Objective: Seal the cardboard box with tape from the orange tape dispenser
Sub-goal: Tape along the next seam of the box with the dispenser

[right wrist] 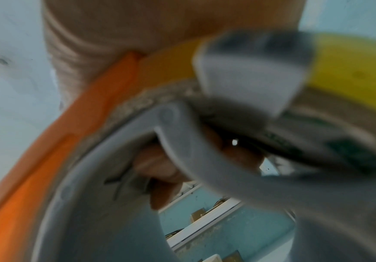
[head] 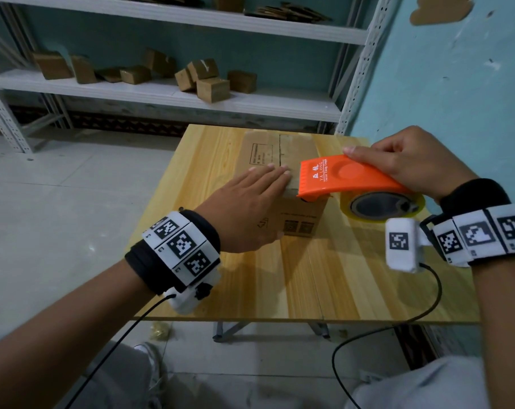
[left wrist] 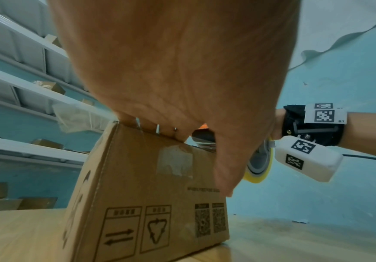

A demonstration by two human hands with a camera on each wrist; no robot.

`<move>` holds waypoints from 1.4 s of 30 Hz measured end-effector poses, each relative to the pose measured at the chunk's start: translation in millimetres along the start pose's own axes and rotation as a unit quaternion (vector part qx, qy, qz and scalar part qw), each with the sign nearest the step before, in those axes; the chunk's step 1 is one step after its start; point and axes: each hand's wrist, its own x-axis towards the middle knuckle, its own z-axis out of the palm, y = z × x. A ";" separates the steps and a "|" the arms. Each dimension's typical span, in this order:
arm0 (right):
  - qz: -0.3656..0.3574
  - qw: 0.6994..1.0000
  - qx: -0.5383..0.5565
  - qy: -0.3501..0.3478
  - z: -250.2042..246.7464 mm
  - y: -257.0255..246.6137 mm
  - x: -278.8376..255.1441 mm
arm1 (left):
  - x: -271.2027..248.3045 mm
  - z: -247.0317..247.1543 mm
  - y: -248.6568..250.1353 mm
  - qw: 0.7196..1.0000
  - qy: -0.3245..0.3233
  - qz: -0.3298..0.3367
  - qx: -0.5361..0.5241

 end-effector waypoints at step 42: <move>-0.010 1.000 -0.014 -0.008 2.2 6.0 3.4 | 6.4 7.9 17.9 0.999 0.047 0.009 -0.026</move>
